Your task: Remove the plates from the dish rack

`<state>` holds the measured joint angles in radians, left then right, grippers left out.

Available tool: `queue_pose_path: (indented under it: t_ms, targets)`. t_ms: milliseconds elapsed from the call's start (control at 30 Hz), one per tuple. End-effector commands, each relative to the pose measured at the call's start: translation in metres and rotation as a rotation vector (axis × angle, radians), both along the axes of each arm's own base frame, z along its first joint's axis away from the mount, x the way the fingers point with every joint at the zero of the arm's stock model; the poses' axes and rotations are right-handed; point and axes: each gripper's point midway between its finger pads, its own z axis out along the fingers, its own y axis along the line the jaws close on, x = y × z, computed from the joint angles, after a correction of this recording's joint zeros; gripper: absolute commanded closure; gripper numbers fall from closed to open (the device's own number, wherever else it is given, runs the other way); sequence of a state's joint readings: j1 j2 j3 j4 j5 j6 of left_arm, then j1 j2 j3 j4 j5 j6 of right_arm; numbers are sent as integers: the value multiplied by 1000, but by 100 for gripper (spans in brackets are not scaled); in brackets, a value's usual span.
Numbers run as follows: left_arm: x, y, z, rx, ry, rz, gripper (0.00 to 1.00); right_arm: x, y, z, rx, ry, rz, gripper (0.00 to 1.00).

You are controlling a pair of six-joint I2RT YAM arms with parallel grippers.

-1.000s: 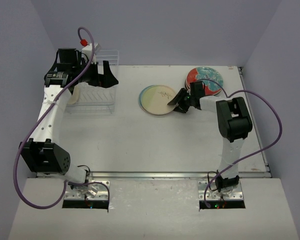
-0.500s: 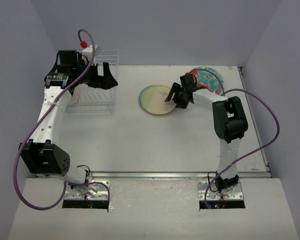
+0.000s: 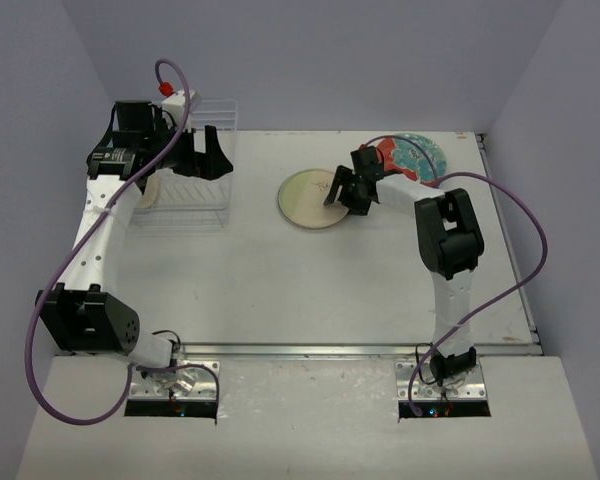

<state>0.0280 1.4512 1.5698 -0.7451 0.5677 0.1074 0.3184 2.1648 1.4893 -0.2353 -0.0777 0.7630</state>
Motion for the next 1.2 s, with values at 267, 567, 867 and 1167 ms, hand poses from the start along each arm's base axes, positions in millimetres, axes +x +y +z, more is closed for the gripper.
queue_pose_path:
  t_ms: [267, 567, 867, 1167]
  targets:
    - [-2, 16, 19, 29, -64, 61, 0, 8, 21, 8, 3, -41, 83, 16]
    - [30, 100, 43, 181, -104, 443, 0, -11, 7, 49, -58, -116, 151, 15]
    - [52, 195, 40, 302, 10, 617, 6, -56, -28, 69, -203, -212, 254, 8]
    - [61, 258, 1, 365, 100, 672, 9, -81, -28, 79, -281, -329, 398, 1]
